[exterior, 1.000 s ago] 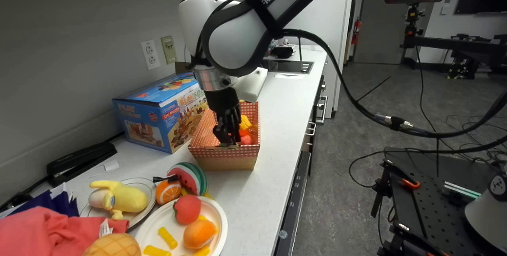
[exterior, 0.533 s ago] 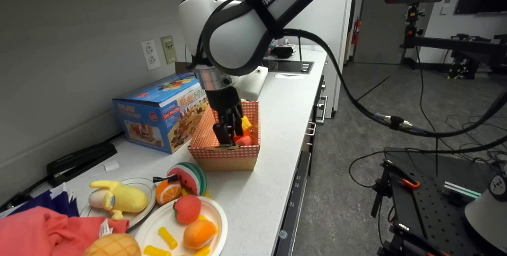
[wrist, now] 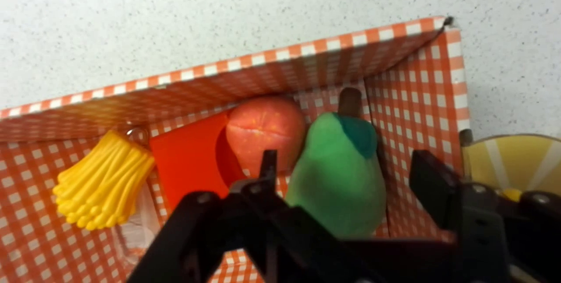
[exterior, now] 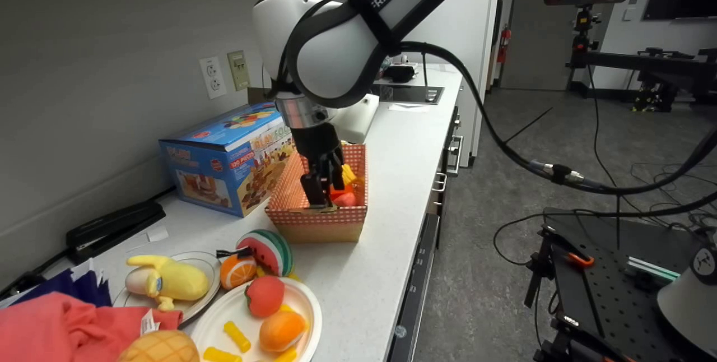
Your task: Remove the green plushy from the box and put it on the counter
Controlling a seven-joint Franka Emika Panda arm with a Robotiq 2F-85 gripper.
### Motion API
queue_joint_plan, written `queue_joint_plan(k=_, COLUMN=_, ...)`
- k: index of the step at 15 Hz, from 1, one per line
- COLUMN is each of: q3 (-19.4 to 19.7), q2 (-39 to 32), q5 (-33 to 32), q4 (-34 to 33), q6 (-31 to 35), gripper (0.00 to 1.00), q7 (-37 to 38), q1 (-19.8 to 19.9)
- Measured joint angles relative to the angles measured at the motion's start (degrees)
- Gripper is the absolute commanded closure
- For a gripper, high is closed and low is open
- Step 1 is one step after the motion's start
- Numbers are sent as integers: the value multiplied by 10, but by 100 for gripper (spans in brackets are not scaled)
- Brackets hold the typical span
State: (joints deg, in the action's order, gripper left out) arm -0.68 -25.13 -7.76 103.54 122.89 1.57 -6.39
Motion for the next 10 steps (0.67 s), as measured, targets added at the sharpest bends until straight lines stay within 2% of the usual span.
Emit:
queue_joint_plan(k=4, q3=2, q2=-3, q5=-44, q4=3, q6=25, gripper=0, q7=44, q1=-5)
queue_joint_plan(k=10, q3=2, q2=-4, q5=-53, q4=3, q6=27, gripper=0, q7=61, q1=-7)
